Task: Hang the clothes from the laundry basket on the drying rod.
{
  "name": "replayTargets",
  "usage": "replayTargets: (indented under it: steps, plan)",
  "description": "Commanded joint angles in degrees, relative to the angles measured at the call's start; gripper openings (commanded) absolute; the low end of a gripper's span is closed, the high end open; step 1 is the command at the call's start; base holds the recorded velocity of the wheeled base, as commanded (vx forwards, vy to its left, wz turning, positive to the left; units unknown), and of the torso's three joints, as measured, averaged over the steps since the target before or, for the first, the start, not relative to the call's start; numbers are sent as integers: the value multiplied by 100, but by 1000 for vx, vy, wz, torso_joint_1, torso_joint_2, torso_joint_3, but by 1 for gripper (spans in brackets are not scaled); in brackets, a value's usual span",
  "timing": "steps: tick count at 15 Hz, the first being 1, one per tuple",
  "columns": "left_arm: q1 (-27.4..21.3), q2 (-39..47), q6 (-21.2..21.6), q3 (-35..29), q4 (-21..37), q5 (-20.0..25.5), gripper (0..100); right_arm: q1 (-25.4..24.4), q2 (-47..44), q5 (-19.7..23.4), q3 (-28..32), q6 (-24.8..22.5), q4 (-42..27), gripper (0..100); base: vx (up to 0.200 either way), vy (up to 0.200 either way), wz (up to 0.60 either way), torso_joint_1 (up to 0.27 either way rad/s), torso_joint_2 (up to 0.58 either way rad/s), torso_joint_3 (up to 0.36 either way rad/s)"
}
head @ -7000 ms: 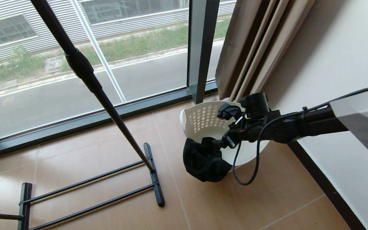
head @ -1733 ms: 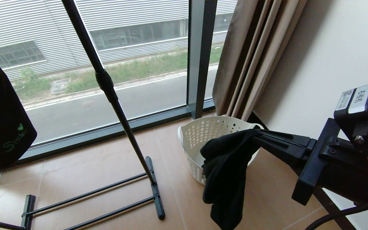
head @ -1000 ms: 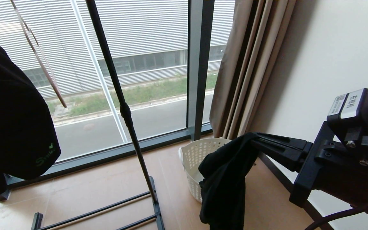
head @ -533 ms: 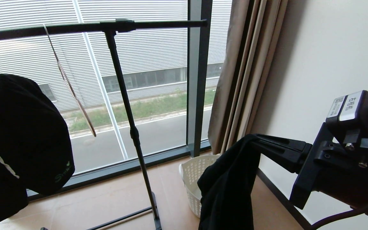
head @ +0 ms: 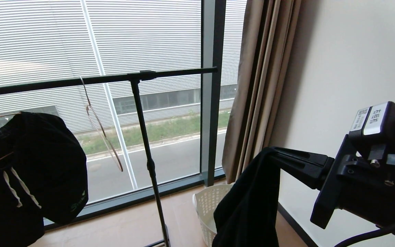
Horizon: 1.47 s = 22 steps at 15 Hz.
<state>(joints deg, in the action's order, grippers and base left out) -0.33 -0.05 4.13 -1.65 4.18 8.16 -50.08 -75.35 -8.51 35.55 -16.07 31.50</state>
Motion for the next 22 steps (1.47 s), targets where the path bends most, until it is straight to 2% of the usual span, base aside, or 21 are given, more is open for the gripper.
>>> replayTargets:
  steps: [1,9,12,21,22]
  plan:
    - [-2,5,9,6,4,2,100,-2,-24,-2,-13,-2,-4,0,0,0,0,261,-583,-310]
    - [-2,5,-44,6,-5,-25,100,-2,-24,-2,-66,-2,5,0,0,0,0,215,-469,-256]
    - [7,5,-44,6,-5,-25,100,-2,-85,-10,-109,-10,190,0,0,0,0,44,-120,-59]
    - [-2,5,-79,6,-5,-33,100,-2,-235,-28,-162,-10,330,0,0,0,600,6,-3,1]
    - [7,5,-79,6,-5,-33,100,-2,-235,-28,-180,-10,339,0,0,0,0,0,0,0]
